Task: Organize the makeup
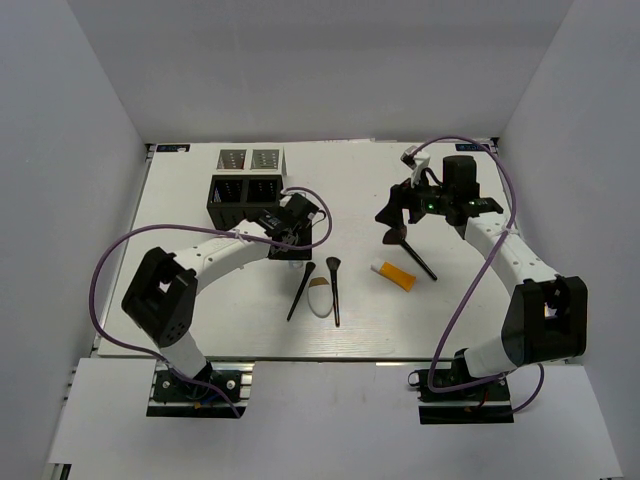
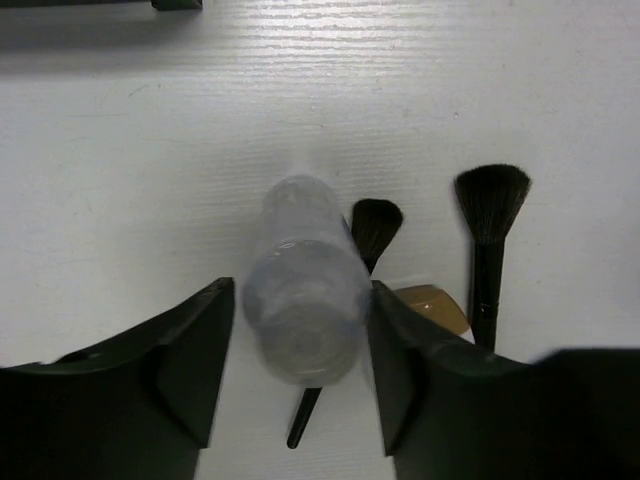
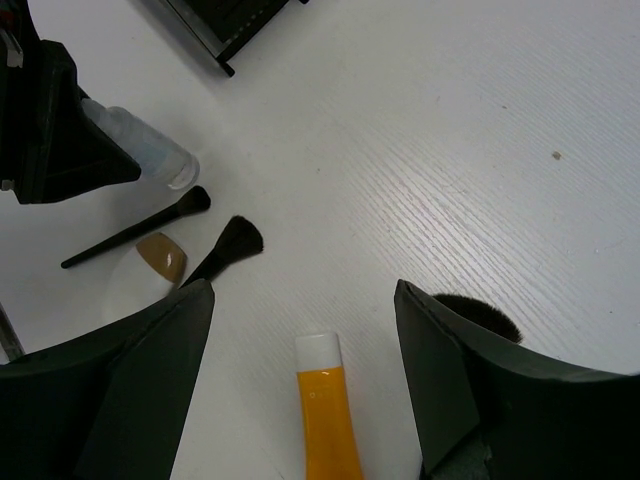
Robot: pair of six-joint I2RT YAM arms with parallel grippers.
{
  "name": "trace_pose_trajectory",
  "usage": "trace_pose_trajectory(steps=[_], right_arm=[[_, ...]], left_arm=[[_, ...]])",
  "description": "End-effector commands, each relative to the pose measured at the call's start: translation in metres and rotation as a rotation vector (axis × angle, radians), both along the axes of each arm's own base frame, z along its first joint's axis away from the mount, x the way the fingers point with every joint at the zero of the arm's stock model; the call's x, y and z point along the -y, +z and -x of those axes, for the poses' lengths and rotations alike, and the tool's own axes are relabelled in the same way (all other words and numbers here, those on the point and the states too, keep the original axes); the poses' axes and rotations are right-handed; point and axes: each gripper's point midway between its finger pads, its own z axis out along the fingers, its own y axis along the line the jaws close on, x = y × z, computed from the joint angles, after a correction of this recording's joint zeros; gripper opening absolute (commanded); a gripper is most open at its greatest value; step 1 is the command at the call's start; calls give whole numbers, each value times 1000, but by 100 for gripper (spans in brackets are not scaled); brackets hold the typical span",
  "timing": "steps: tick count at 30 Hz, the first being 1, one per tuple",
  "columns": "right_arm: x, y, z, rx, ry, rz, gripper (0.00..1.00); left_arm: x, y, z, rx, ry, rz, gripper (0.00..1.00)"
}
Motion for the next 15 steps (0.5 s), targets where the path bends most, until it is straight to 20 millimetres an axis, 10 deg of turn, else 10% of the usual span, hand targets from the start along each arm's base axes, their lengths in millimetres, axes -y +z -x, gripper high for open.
trace_pose_trajectory(steps=[1, 8, 15], right_arm=[[1, 8, -2, 44, 16, -9, 79], [2, 7, -2, 43, 15, -11, 80], [5, 5, -3, 38, 6, -9, 79]], left_arm=[[9, 20, -15, 66, 7, 27, 69], [7, 16, -20, 62, 20, 12, 72], [11, 27, -23, 79, 13, 38, 28]])
